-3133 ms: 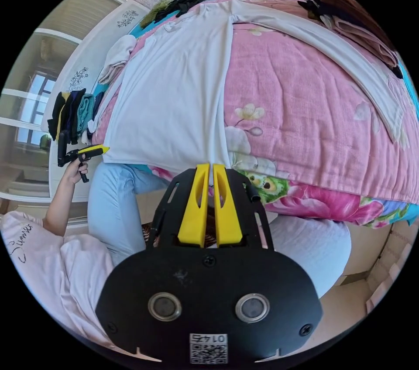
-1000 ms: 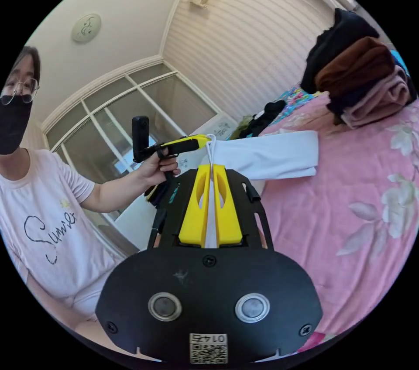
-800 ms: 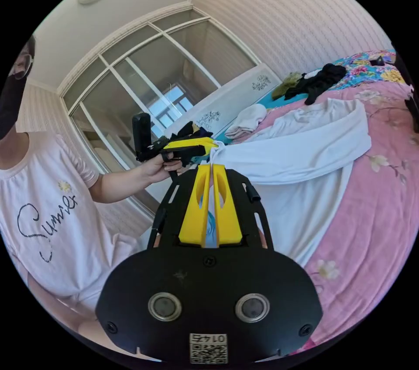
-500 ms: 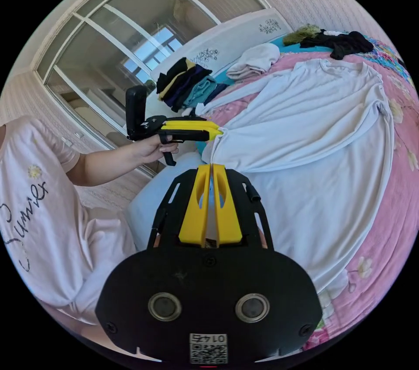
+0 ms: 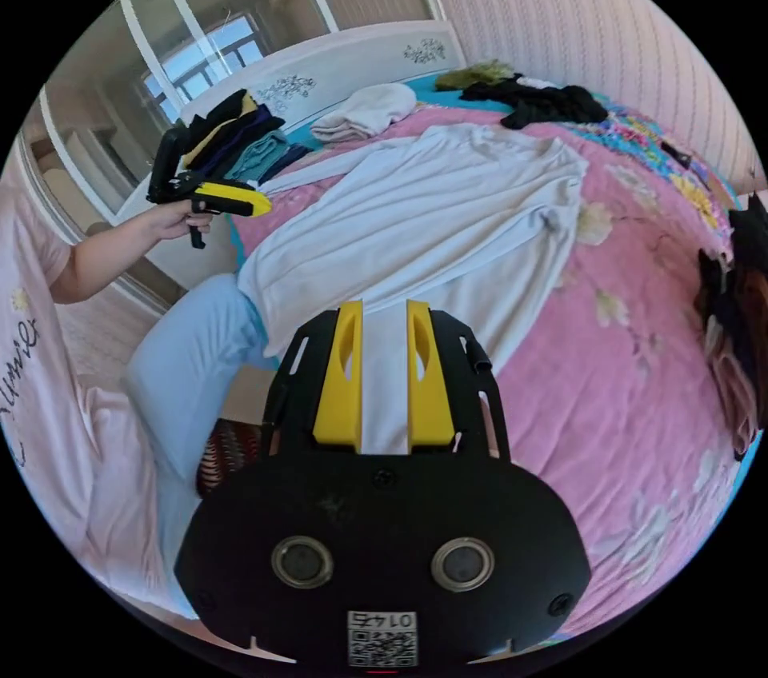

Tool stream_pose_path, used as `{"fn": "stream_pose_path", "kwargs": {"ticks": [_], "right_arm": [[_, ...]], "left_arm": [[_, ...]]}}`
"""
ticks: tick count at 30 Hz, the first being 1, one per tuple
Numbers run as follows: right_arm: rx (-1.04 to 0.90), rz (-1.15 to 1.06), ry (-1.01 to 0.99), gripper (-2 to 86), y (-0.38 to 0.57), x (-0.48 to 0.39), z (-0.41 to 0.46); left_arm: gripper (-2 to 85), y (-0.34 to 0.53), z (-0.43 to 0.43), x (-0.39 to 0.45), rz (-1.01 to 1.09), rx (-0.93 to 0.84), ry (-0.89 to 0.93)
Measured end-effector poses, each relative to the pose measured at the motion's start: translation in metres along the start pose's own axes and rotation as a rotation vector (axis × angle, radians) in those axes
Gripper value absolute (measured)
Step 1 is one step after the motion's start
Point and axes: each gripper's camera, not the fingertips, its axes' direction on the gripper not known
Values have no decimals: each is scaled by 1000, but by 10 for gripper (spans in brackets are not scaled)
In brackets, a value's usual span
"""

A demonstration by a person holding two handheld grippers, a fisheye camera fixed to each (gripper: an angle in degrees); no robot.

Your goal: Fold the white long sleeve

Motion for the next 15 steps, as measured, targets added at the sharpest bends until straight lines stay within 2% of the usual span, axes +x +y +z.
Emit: {"fn": "stream_pose_path", "kwargs": {"ticks": [5,7,9,13,15], "right_arm": [[51,93,154,96,-39,102,42],[75,115,193,104,-52,132,62],[75,147,263,129,-65,164,95],[70,237,230,124,-66,207,139],[18,238,155,70,-58,234,165]], "left_arm": [[5,-130,63,-27,76,151,89],[20,-181,101,-36,75,152,118],[31,-240,155,-54,-31,109,130],[41,-301,218,-70,-101,67,125],[50,-328,250,-69,-77,63,57]]}}
